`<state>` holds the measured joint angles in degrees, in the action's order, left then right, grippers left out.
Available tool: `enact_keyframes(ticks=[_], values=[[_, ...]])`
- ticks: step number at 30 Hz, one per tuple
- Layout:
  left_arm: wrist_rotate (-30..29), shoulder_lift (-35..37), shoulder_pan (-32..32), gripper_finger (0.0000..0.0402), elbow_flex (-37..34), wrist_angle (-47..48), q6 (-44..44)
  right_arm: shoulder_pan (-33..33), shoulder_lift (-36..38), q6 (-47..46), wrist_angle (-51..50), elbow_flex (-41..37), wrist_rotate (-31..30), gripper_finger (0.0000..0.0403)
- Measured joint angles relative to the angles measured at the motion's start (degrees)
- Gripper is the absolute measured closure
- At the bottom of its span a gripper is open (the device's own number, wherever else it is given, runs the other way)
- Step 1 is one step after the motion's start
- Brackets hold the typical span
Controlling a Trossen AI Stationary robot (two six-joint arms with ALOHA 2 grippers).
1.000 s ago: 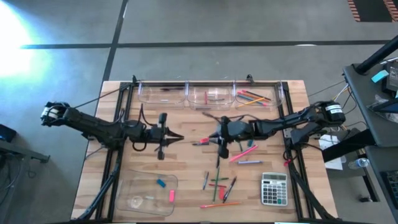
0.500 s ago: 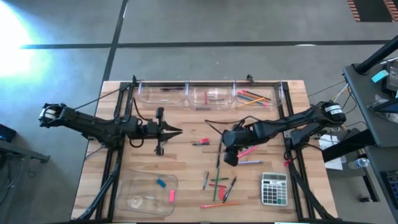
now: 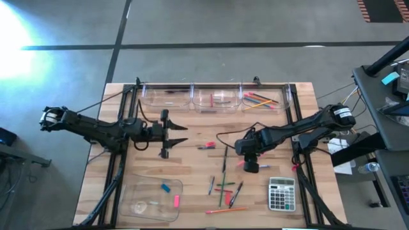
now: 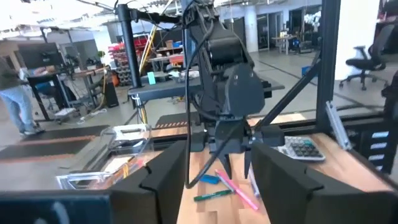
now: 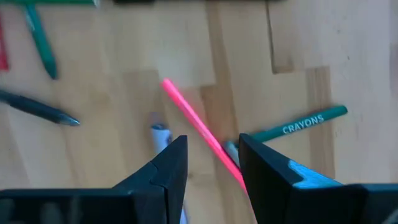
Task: Sort crayons/erasers/pens/pencils in bins
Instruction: Put the pink pencil into the top right transparent bin
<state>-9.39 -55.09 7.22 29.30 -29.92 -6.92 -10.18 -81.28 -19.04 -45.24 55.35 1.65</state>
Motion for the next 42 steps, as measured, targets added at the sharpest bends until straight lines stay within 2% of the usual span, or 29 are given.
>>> enact_keyframes(ticks=[8, 15, 42], values=[[0.0, -0.1, 0.0, 0.023, -0.7, 0.1, 2.2, 0.1, 0.0, 4.7, 2.0, -3.6, -0.1, 0.0278], [0.0, -0.4, 0.0, 0.023, -0.8, 0.0, 5.1, 0.1, 0.0, 7.4, 8.7, -6.2, -0.2, 0.0271], [-0.1, -0.4, 0.1, 0.023, -1.5, 0.6, 5.2, 0.1, 0.0, 8.6, 15.1, -12.8, -0.2, 0.0271]])
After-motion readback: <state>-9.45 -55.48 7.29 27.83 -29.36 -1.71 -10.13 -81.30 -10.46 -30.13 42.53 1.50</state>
